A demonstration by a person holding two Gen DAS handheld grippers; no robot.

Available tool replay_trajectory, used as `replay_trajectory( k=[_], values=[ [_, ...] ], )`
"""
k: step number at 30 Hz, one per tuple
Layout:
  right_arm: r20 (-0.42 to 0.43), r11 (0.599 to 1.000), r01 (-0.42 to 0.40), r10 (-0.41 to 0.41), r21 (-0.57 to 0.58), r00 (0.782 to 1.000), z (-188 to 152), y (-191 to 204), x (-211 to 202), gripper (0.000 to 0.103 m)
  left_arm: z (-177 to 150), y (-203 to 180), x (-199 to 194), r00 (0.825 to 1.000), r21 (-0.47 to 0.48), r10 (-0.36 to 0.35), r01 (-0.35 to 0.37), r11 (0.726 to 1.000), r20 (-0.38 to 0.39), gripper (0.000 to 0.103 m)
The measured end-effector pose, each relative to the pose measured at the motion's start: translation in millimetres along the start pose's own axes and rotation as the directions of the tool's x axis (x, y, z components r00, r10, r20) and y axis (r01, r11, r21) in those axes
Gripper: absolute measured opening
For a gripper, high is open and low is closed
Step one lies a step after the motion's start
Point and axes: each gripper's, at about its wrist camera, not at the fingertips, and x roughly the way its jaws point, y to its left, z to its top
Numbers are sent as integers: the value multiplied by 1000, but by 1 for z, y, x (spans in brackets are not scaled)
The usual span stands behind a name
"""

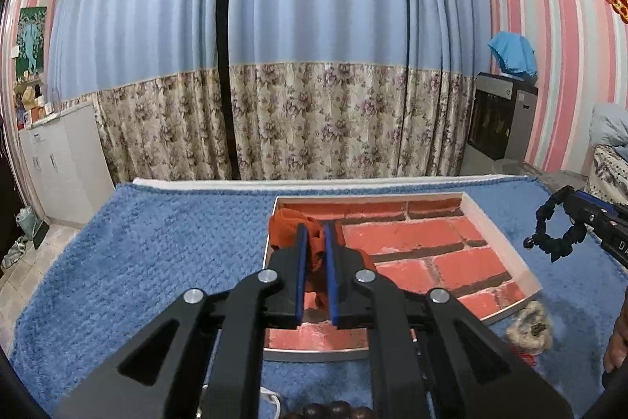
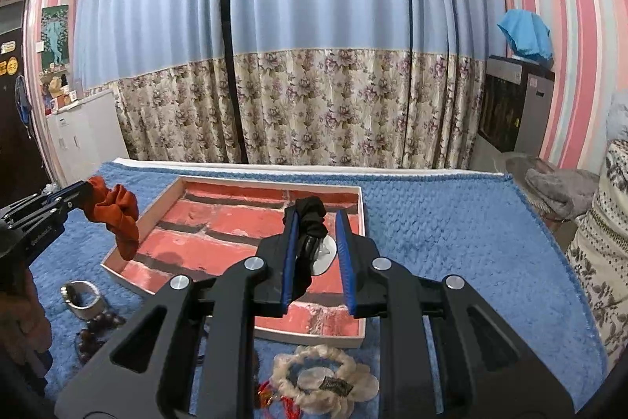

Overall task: Organize jewelry
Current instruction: 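Carry both items into the brick-lined tray and open both tools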

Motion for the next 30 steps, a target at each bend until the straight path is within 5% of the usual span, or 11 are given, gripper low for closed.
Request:
replay_trajectory(
  k=[14,30],
  values=[
    [-110,1000,6,-3,28,994,-32,-7,55,20,-23,17,49,995,-56,-3,-3,998,-99,9],
    [-257,1000,16,-14,8,966,-57,-19,89,21,-42,14,75,974,-8,28,-30,1000,-225,9]
  ],
)
